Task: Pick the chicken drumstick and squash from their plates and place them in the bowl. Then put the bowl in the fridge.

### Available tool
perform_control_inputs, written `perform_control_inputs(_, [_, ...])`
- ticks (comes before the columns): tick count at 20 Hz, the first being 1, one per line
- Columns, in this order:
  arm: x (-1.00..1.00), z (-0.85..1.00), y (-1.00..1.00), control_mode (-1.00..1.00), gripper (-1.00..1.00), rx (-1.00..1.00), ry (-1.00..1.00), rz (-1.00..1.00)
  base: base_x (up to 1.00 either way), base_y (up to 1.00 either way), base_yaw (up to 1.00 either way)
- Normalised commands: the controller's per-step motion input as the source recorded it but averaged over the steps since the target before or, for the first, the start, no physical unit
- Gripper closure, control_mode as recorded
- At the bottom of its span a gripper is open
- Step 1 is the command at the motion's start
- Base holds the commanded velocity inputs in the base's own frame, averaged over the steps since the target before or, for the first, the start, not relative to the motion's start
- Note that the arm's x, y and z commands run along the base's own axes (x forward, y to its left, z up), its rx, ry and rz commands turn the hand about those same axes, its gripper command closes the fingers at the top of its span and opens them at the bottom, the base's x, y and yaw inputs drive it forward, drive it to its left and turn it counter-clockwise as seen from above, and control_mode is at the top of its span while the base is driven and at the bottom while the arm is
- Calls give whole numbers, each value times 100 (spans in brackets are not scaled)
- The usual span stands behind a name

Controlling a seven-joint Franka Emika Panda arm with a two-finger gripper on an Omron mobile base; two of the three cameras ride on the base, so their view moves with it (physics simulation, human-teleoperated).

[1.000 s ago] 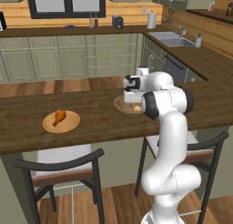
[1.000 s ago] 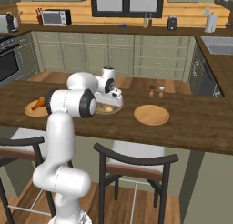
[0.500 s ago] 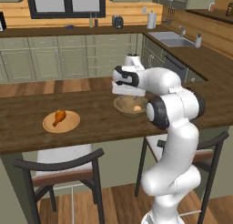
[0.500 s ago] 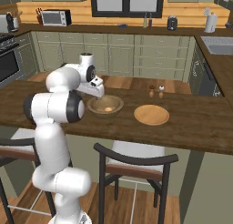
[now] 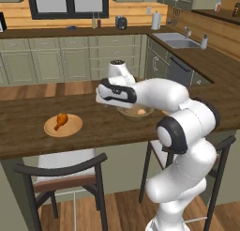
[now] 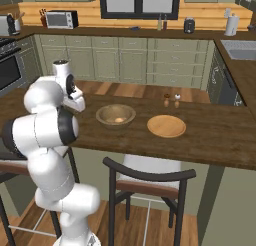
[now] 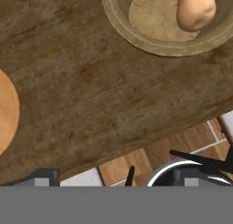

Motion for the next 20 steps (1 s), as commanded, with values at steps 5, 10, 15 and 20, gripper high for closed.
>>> perform_control_inputs(5, [0,3,100,-100,-100,0,3,14,0,0,0])
perform_control_inputs(10, [7,0,85,-100,-100,0,1,8,0,0,0])
perform_control_inputs(15, [25,-11,48,-100,-100,0,3,2,0,0,0])
perform_control_inputs(20, [57,-37,36,-100,-100,-1,0,1,0,0,0])
